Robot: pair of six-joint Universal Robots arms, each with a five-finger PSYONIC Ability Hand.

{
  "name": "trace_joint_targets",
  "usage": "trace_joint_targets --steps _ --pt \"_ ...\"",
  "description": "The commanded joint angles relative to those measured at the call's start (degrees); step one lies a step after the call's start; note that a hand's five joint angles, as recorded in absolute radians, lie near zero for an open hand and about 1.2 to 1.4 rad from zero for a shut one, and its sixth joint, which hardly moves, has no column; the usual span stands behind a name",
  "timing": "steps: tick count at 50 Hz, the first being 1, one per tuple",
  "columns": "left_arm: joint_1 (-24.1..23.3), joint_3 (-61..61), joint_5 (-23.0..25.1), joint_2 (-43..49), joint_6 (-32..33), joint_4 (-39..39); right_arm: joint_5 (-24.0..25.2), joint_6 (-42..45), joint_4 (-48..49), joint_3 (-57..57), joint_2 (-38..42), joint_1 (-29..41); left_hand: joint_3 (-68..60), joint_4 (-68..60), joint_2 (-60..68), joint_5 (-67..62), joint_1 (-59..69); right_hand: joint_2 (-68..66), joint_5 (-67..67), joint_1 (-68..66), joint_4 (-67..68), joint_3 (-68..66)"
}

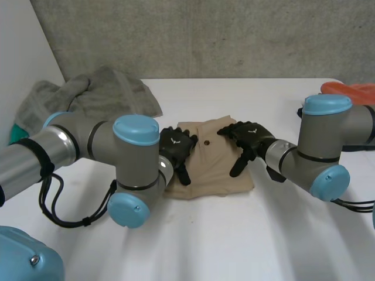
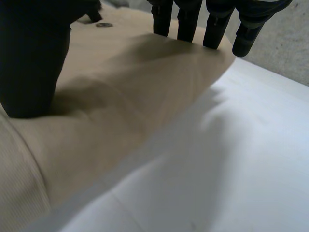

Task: Fold the laundry.

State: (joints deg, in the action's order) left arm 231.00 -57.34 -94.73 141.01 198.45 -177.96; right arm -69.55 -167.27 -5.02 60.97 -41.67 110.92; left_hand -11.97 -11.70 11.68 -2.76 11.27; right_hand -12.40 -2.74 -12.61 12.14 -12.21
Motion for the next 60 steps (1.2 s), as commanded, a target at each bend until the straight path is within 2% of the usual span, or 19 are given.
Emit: trace_joint_targets --steps 1,5,12,16,17,18,21,22,25,26,29,36,45,60 --pt "0.0 -1.9 -0.5 -1.3 2.7 0.2 -6.5 11.0 -1.1 -0.4 0.2 0.7 0.2 0.0 0.0 1.0 0.5 2.4 2.7 2.6 -2.1 2.2" --pt "0.1 -1.3 -0.4 -4.2 2.2 0.2 -8.1 13.9 -1.0 0.2 -3.8 1.1 0.4 0.1 -0.1 1.2 0.3 2.4 2.7 2.6 -2.1 2.2" --pt "-0.1 -2.1 1.2 -12.2 1.0 -1.3 -8.6 13.2 1.3 5.3 -13.2 0.9 1.3 1.0 -1.0 2.0 -0.5 2.4 2.7 2.6 -2.1 2.2" --pt "0.7 -3.6 6.0 -18.0 -2.4 -3.3 -10.2 13.1 8.7 14.2 -18.8 1.5 0.4 0.1 -0.1 1.2 0.3 2.4 2.7 2.6 -2.1 2.2" --pt "1.3 -4.0 7.7 -19.4 -3.3 -3.6 -10.9 13.1 12.0 18.9 -20.9 2.1 -0.1 -0.4 0.4 0.7 0.8 2.4 2.7 2.6 -2.1 2.2" --pt "2.8 -4.7 12.0 -21.6 -5.6 -3.7 -11.2 13.2 13.6 21.3 -22.0 2.5 -0.8 -1.0 1.0 0.0 1.5 2.4 2.7 2.6 -2.1 2.2" --pt "4.8 -5.1 20.3 -23.9 -9.5 -3.6 -12.0 13.0 19.7 30.3 -24.8 4.6 -2.1 -2.4 2.4 -1.3 2.8 2.4 2.7 2.6 -2.1 2.2" --pt "6.0 -5.1 26.6 -25.1 -12.3 -3.5 -12.1 13.1 21.1 32.4 -24.9 5.0 -2.8 -3.1 3.1 -2.0 3.5 2.4 2.7 2.6 -2.1 2.2" --pt "7.6 -5.1 35.7 -25.9 -16.9 -3.4 -12.0 13.0 27.2 39.2 -24.9 6.9 -2.8 -3.1 3.1 -2.0 3.5 2.4 2.7 2.6 -2.1 2.2" --pt "8.6 -5.1 40.5 -26.2 -19.7 -3.2 -12.0 13.0 28.8 40.5 -24.8 7.6 -2.8 -3.1 3.1 -2.0 3.5 2.4 2.7 2.6 -2.1 2.2" --pt "10.3 -5.0 44.9 -26.2 -22.9 -3.2 -12.1 13.1 34.5 43.3 -22.3 9.9 -2.8 -3.1 3.1 -2.0 3.5 2.4 2.7 2.6 -2.1 2.2" --pt "10.4 -6.1 45.2 -25.9 -24.5 -3.5 -12.5 14.2 40.5 41.1 -15.5 10.9 -1.6 -1.9 1.9 -0.8 2.3 2.4 2.7 2.6 -2.1 2.2" --pt "9.0 -6.2 43.1 -24.5 -24.3 -3.6 -12.5 16.1 41.9 35.8 -9.7 10.8 -0.9 -1.2 1.2 -0.1 1.6 2.4 2.7 2.6 -2.1 2.2" --pt "8.2 -6.6 41.3 -24.2 -22.6 -3.5 -13.1 16.5 42.6 29.1 -6.1 10.8 -1.1 -1.4 1.4 -0.3 1.8 -3.4 -3.1 -3.2 3.7 -3.6"
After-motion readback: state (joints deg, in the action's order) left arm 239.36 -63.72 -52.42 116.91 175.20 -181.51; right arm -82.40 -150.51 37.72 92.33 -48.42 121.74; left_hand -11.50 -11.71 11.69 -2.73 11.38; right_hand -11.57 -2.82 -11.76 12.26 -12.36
